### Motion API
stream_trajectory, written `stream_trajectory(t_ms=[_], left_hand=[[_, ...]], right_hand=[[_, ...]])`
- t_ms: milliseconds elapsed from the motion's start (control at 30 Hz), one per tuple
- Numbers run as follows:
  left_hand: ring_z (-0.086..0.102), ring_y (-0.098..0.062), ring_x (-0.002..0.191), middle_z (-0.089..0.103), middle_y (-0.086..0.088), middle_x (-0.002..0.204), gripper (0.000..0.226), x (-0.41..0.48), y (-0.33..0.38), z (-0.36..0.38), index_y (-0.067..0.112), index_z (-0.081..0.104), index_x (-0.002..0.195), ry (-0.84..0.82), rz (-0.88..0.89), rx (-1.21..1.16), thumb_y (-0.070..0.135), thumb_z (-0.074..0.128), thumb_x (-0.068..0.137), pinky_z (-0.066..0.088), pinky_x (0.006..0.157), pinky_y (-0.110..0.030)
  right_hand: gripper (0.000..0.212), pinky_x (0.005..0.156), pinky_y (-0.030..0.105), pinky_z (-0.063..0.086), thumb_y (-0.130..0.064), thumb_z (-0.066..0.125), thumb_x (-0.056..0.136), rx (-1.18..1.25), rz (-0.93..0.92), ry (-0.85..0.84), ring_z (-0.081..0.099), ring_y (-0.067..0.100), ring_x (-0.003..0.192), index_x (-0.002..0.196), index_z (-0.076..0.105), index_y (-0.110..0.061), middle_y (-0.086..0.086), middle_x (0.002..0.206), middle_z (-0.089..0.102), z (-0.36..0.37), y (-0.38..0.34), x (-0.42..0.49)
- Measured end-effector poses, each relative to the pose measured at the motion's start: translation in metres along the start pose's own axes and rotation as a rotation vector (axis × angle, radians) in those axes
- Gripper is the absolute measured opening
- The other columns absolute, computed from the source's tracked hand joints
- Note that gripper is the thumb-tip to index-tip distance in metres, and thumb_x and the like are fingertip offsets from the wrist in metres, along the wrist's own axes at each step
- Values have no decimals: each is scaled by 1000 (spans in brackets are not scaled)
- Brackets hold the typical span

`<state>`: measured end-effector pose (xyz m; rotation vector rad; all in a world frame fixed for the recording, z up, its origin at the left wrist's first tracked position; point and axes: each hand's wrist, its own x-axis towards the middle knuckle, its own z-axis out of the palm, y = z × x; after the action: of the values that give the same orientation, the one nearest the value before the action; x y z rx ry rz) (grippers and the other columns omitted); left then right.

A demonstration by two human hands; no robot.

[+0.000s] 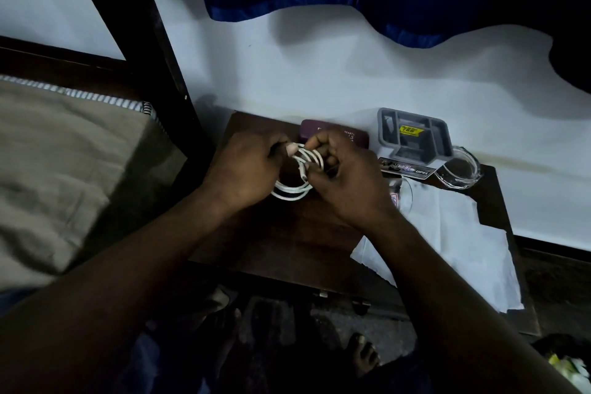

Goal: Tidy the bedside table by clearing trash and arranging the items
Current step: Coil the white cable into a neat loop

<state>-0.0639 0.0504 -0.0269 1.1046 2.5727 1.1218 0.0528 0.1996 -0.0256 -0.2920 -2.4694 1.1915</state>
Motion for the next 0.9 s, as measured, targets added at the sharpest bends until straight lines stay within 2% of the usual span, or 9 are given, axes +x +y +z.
stream_trajectory(t_ms=[100, 233, 333, 467, 533, 600, 700, 767, 900], left_hand=[[66, -18, 71, 74, -5, 80, 22, 2, 1, 3, 24, 74, 79, -27, -272, -440, 28, 64, 99, 53, 75, -38], [59, -28, 66, 66, -23, 80, 24, 1, 9, 2, 13, 76, 79, -47, -382, -762, 9, 64, 99, 48, 65, -33], [60, -33, 79, 70, -28, 88, 21, -1, 13, 2, 3, 76, 85, -72, -419, -874, 12, 63, 99, 48, 72, -38], [55, -30, 74, 64, -24, 85, 19, -2, 15, 3, -3, 72, 86, -106, -509, -985, 8, 62, 98, 45, 71, -37], [54, -28, 75, 63, -24, 87, 16, -2, 15, 4, -3, 71, 87, -110, -532, -1028, 6, 63, 96, 46, 69, -35], [55, -28, 77, 66, -23, 88, 11, -2, 15, 3, -2, 72, 92, -108, -547, -1067, 2, 62, 95, 50, 66, -31], [60, -23, 76, 72, -15, 92, 20, 0, 13, -2, 5, 76, 97, -140, -547, -1108, -8, 62, 90, 58, 61, -25], [63, -25, 78, 73, -15, 94, 28, 0, 13, -2, 8, 74, 100, -117, -564, -1141, -14, 61, 88, 61, 63, -29], [71, -23, 73, 75, -13, 92, 30, 1, 11, 1, 9, 70, 101, -42, -528, -1179, -16, 64, 85, 61, 65, -31]], right_hand=[[34, 84, 36, 58, -7, 75, 84, 1, -122, 11, 71, 5, 97, 114, 72, -22, -12, 105, 74, -3, 0, 2], [29, 94, 35, 55, -2, 80, 82, -11, -219, -4, 66, 13, 115, 108, 79, -15, 5, 120, 67, -7, 4, 3], [25, 92, 29, 53, -2, 79, 82, -79, -247, -55, 64, 14, 116, 101, 82, -19, 6, 123, 65, -10, 4, 1], [27, 90, 34, 52, -1, 77, 81, -115, -259, -121, 65, 19, 109, 100, 82, -19, 6, 127, 63, -10, 4, 0], [27, 94, 38, 53, -3, 76, 80, -152, -264, -127, 64, 18, 114, 100, 81, -20, 4, 127, 64, -9, 5, 0], [24, 96, 37, 53, -7, 76, 81, -140, -246, -69, 64, 12, 117, 100, 80, -21, -1, 125, 66, -9, 6, 1], [15, 88, 39, 56, -12, 77, 85, -24, -143, 62, 71, 10, 102, 98, 76, -17, -7, 112, 74, -7, 8, 5], [14, 84, 43, 58, -15, 75, 87, 59, -49, 112, 74, 10, 94, 100, 76, -19, -10, 104, 77, -6, 9, 6], [14, 84, 45, 60, -23, 70, 89, 132, 40, 199, 76, 7, 93, 101, 70, -30, -9, 99, 79, 1, 7, 6]])
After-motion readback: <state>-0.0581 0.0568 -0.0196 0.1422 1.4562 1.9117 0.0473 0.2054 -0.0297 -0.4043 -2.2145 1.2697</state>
